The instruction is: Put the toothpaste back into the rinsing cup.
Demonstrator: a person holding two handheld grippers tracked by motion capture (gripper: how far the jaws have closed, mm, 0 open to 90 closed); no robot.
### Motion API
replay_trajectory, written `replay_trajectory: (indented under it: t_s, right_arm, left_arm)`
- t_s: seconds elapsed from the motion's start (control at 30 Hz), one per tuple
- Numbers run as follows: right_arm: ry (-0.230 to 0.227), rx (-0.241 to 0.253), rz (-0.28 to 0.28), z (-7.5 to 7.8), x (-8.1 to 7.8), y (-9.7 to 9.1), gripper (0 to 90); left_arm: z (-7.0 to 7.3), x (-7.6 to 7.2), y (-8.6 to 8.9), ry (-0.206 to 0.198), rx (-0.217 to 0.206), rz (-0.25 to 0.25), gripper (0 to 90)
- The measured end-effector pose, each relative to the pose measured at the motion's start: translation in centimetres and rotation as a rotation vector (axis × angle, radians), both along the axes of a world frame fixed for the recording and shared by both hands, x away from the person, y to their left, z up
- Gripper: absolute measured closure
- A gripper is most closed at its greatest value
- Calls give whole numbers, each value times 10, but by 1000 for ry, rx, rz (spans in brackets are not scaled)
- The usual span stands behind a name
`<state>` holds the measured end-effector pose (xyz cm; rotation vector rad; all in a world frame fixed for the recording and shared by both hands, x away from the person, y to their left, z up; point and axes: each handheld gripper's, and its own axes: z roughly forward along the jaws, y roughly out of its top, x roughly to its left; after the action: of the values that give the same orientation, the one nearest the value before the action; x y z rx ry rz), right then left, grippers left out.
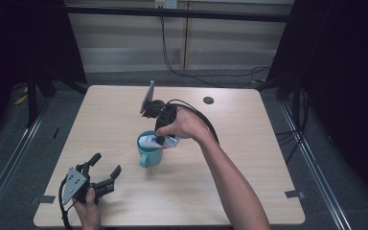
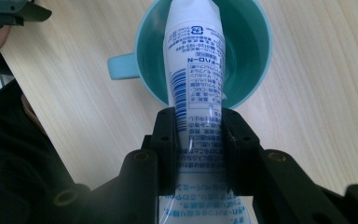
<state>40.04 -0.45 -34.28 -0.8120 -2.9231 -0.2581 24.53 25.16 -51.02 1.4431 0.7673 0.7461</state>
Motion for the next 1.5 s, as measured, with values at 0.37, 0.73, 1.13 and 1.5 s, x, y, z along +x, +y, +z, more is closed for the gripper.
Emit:
replay_trajectory:
  t_s: [0.37,0.73,1.13,1.5]
  right_arm:
    - [9,-12,3,-1,3,4,695]
    - [12,-20,5,-1,7,8,694]
    - [11,-7,2,-2,10,11,694]
    - [4,2,2,-4,11,15,691]
  left_arm:
    - [0,0,0,0,1,0,155]
    - [0,0,0,0,-1,-1,155]
    - [0,0,0,0,0,-1,155]
    - [0,0,0,-2,1,-1,155]
